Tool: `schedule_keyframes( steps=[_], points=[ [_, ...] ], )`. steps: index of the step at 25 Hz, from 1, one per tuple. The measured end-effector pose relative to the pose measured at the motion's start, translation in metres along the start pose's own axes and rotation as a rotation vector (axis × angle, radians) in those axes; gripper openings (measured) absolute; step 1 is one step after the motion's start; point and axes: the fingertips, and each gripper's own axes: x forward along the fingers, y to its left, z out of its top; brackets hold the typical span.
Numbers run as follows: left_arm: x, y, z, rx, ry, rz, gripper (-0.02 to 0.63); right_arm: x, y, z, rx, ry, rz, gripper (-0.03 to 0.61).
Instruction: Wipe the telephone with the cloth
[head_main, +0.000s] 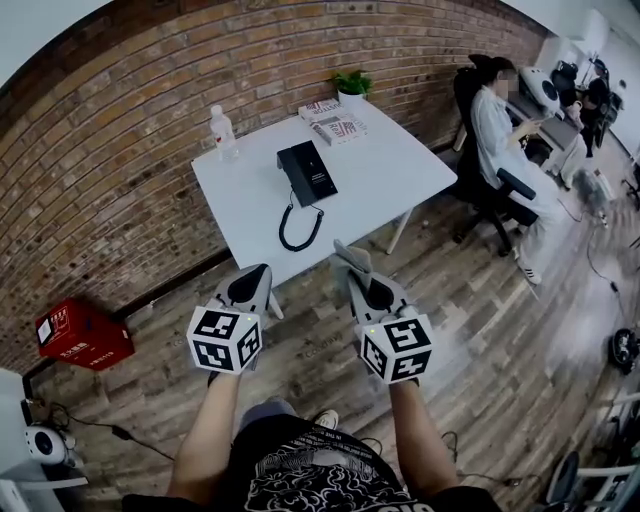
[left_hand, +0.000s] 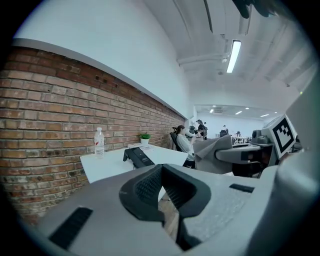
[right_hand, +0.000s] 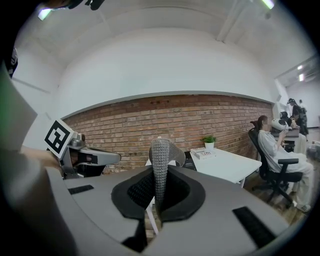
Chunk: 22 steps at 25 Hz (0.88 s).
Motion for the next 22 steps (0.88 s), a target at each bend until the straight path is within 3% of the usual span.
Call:
schedule_keyframes(
  steps=[9, 22],
  points=[
    [0.045, 0.014, 0.004, -0.023, 0.001, 0.033, 0.005, 0.037, -0.032, 0.002, -0.025, 0.016, 0.046, 0.011],
    [0.165, 0.115, 0.015, -0.087, 0.049, 0.043, 0.005, 0.193, -0.079, 0.024, -0.096, 0.103, 0.100, 0.011]
  ],
)
